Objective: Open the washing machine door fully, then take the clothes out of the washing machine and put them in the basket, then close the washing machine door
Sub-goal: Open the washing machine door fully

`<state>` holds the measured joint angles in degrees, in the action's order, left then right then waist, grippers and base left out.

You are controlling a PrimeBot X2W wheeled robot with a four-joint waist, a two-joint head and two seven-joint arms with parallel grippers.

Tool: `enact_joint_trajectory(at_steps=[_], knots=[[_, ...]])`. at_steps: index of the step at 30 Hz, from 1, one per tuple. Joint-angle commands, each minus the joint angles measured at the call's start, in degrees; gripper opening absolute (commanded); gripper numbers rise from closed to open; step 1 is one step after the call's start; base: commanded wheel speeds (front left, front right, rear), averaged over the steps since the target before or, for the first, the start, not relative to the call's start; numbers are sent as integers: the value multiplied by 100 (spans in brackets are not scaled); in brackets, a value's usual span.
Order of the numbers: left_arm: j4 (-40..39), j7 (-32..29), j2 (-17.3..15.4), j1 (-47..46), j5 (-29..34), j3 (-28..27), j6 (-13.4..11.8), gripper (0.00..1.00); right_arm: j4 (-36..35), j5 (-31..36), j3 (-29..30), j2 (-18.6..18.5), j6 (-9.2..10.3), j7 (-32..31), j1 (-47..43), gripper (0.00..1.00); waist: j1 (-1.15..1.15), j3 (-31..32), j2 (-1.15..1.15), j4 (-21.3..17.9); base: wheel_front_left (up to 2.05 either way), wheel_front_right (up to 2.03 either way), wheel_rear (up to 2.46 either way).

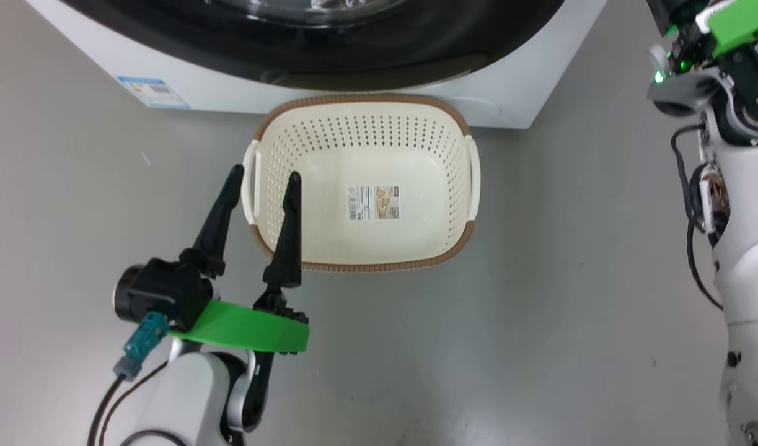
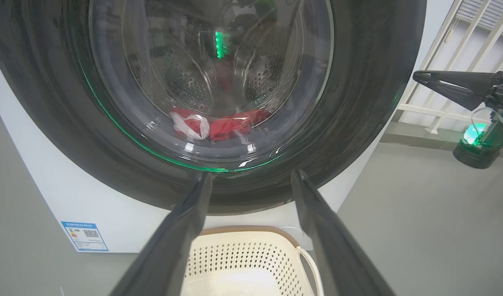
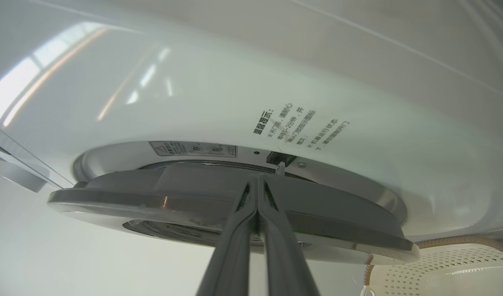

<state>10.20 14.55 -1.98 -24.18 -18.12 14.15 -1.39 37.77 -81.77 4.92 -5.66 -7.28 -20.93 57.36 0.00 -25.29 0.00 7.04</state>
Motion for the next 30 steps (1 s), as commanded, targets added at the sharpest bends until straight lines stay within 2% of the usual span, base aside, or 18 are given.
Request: enact_joint_trajectory(at_steps=[1, 11, 30], knots=[[-190, 44, -103, -139, 54, -145, 27, 100, -62, -12, -95, 41, -21, -123, 268, 0, 0, -158, 0, 53, 0, 0, 0], [-208, 45, -100, -177, 81, -146, 35, 100, 450, -2, -146, 42, -21, -608, 1038, 0, 0, -378, 0, 170, 0, 0, 0], [-178, 45, -110, -183, 110, -239, 33, 100, 896, 152, -410, 121, -21, -1232, 1538, 0, 0, -512, 0, 110, 0, 0, 0]])
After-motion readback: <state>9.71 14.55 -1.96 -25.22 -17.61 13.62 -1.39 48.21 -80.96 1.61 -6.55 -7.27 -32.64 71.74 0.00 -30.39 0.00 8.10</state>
